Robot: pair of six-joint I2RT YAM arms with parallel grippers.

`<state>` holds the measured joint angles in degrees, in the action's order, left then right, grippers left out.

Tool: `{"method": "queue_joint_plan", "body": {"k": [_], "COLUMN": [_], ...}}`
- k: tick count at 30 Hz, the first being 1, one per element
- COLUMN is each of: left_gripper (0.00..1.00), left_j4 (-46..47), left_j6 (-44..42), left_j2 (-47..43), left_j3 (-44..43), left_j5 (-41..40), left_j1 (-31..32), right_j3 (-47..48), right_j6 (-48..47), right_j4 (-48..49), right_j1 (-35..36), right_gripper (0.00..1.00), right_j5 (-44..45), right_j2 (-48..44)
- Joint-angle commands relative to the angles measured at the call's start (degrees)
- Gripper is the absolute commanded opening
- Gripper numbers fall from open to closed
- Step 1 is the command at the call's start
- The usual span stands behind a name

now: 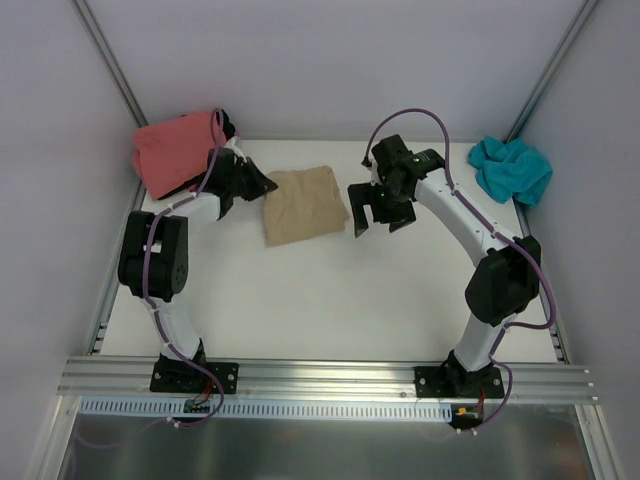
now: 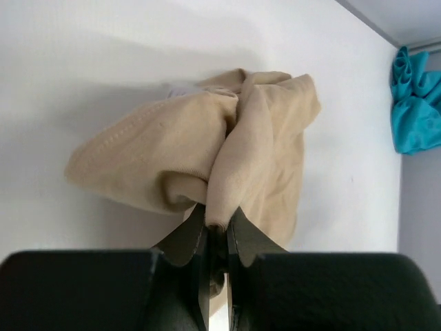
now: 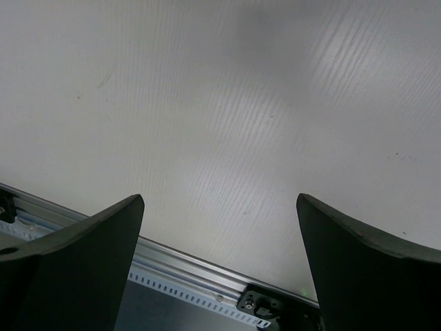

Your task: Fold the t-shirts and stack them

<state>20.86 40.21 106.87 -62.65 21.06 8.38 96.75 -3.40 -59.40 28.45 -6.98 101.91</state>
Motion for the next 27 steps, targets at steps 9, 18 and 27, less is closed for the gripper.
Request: {"method": "queue_joint_plan", "body": {"k": [9, 18, 27], "left_gripper": [0.00, 0.00, 0.00], "left_j4": [-47.0, -57.8, -61.1], "left_j6": [-19.1, -21.2, -27.6], "left_j2": [16.9, 23.1, 20.6], "left_j3": [-38.6, -51.1, -58.0], "left_j5": [0.4, 0.0, -12.3], "left_j1": [0.0, -0.3, -0.3], "right_j3": [-1.2, -4.5, -6.7], "right_j6": [1.6, 1.5, 2.2], "right_j4": [2.8, 4.5, 6.0], "right_j1": [-1.1, -3.5, -4.7], "right_gripper": [1.00, 1.00, 0.99], "right_j5": [-1.7, -4.0, -5.0], "right_j2": [-5.7, -8.6, -9.7]}}
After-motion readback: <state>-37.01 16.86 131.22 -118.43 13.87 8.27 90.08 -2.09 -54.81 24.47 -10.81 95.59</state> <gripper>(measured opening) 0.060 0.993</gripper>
